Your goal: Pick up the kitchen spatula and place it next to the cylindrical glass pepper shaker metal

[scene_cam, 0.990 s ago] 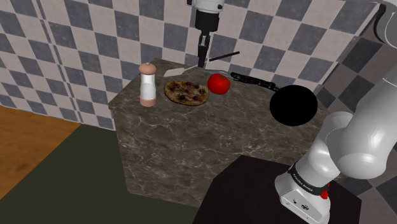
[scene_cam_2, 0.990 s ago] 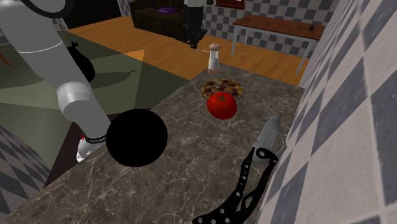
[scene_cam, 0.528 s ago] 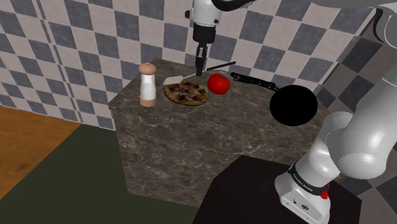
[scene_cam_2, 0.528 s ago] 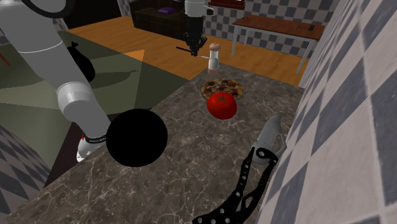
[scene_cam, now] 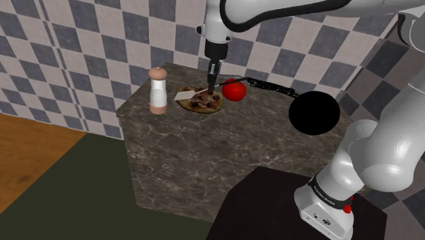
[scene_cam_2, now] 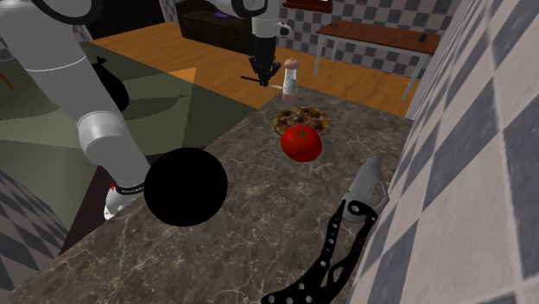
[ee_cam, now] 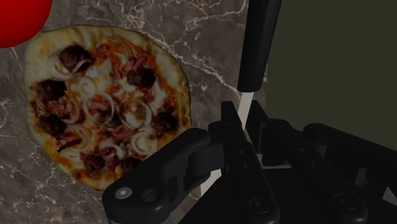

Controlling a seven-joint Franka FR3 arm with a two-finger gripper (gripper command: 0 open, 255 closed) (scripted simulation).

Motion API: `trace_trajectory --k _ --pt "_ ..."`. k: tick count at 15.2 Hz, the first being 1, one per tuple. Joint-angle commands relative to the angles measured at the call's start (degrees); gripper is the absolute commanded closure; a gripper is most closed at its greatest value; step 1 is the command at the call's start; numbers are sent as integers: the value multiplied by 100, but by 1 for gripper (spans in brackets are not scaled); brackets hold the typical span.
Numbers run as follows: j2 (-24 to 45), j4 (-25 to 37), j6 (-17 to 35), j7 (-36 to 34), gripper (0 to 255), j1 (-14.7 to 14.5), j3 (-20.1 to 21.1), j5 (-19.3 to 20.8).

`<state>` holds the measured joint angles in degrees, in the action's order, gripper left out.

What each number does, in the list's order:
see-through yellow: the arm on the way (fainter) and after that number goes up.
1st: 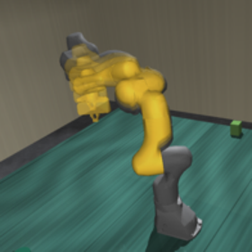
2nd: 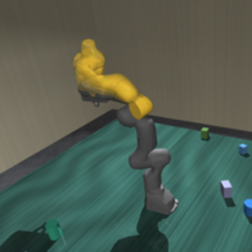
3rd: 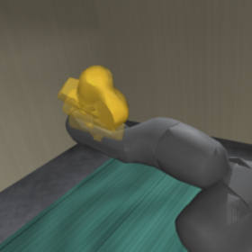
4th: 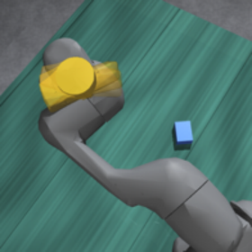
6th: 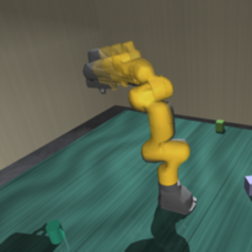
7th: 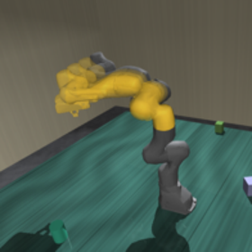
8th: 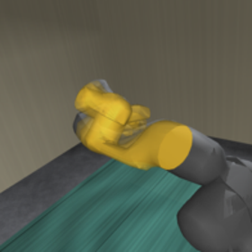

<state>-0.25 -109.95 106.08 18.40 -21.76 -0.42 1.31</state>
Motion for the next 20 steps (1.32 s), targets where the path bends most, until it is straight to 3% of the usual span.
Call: trace_trajectory --k 1,20 --pt "25 -134 162 -7 255 -2 2 1" --pt "515 -1046 1564 -36 255 2 -2 13"
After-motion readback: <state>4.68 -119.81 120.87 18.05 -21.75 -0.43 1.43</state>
